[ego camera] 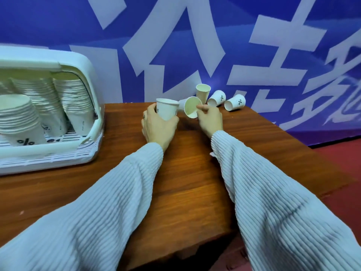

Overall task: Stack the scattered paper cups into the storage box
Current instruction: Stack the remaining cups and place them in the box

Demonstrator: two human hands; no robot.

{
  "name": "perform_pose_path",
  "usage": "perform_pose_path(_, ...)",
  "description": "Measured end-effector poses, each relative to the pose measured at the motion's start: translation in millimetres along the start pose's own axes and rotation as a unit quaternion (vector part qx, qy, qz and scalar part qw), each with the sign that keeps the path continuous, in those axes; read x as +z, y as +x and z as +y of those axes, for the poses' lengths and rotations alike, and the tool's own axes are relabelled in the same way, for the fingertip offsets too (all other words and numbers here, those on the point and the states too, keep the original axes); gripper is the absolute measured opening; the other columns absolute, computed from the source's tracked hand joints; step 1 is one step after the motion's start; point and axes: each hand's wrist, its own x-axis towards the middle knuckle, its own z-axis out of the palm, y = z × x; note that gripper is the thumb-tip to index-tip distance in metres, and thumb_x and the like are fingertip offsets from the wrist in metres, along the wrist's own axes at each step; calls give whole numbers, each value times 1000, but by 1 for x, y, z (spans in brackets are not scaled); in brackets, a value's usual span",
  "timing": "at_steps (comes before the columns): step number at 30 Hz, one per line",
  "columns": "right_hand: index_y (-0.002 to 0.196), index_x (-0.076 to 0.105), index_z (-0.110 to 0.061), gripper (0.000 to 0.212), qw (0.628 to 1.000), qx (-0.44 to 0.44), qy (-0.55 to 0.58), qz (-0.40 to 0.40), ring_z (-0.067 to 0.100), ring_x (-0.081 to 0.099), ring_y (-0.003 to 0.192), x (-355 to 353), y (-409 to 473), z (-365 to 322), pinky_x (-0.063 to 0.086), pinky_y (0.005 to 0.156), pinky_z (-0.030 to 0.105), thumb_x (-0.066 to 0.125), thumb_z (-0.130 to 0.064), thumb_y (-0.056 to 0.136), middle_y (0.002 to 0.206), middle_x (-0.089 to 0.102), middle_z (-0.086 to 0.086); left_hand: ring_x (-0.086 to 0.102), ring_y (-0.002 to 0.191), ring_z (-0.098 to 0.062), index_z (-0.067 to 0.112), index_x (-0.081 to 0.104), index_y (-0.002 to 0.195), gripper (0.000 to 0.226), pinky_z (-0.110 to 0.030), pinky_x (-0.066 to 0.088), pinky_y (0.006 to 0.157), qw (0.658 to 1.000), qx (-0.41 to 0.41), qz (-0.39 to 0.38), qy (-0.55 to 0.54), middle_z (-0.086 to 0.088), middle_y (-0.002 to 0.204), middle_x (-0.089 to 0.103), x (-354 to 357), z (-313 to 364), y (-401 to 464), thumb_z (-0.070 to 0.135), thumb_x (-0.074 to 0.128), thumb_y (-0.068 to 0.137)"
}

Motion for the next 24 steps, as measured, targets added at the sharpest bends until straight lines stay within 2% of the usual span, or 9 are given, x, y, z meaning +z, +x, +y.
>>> perform_pose_path(3, 116, 77, -20, 28, 999, -18, 44, 5, 17, 73, 93, -6, -18, -24, 59, 94, 41, 59, -15, 94, 104, 77, -2, 52, 124, -20, 23, 43, 139, 77, -41, 49, 105, 999, 26, 7, -20, 2, 134, 54, -31, 6, -4, 33, 84, 74)
perform_pose_path(5, 108, 76, -19, 25, 996, -39, 78, 17, 14, 72, 80, -7, -31, -47, 62, 86, 40, 58, -8, 94, 97, 74, -6, 54, 116, -17, 21, 41, 138, 76, -31, 48, 94, 998, 52, 7, -35, 2, 131, 56, -55, 13, -9, 26, 84, 76)
perform_pose_path(7, 101, 70, -20, 20, 990, -67, 112, 48, 13, 69, 78, -8, -44, -74, 63, 80, 39, 58, -7, 92, 96, 70, -5, 56, 112, -19, 19, 39, 136, 73, -29, 46, 89, 996, 80, 24, -40, 1, 126, 56, -81, 22, -13, 24, 82, 76)
perform_pose_path(9, 99, 62, -23, 19, 981, -86, 158, 71, 19, 71, 78, -2, -56, -104, 62, 69, 36, 61, -7, 89, 96, 69, 0, 58, 112, -23, 17, 37, 132, 72, -36, 50, 91, 992, 110, 51, -44, -1, 124, 56, -112, 29, -16, 27, 77, 73)
perform_pose_path(11, 103, 59, -26, 25, 974, -109, 191, 58, 23, 72, 78, 12, -70, -137, 61, 63, 36, 63, -10, 84, 97, 71, 4, 57, 113, -23, 16, 36, 134, 75, -39, 50, 96, 987, 128, 83, -50, -4, 127, 54, -148, 32, -18, 28, 74, 70)
perform_pose_path(14, 100, 65, -31, 22, 968, -158, 192, 23, 15, 72, 86, 46, -96, -183, 64, 69, 41, 67, -15, 84, 94, 72, -6, 51, 124, -21, 14, 31, 145, 85, -34, 46, 105, 975, 162, 142, -54, -6, 137, 49, -206, 29, -20, 26, 75, 73)
perform_pose_path(17, 105, 72, -22, 19, 959, -194, 206, -23, 10, 69, 90, 88, -122, -225, 65, 75, 41, 69, -14, 88, 94, 71, -11, 45, 129, -19, 17, 24, 153, 88, -30, 43, 106, 967, 165, 191, -25, -3, 141, 42, -261, 18, -19, 28, 75, 81)
perform_pose_path(21, 106, 76, -25, 17, 957, -236, 157, -59, 12, 71, 87, 139, -149, -269, 63, 80, 42, 70, -25, 90, 92, 74, -9, 49, 125, -20, 22, 26, 150, 84, -40, 49, 104, 960, 149, 234, -27, -4, 143, 42, -324, 3, -11, 38, 71, 81)
perform_pose_path(24, 111, 76, -26, 22, 956, -279, 73, -45, 19, 69, 98, 165, -160, -289, 56, 86, 35, 64, -28, 94, 100, 77, -3, 52, 123, -22, 25, 27, 147, 83, -44, 52, 102, 961, 129, 244, -32, -2, 140, 45, -354, -8, -4, 41, 71, 78)
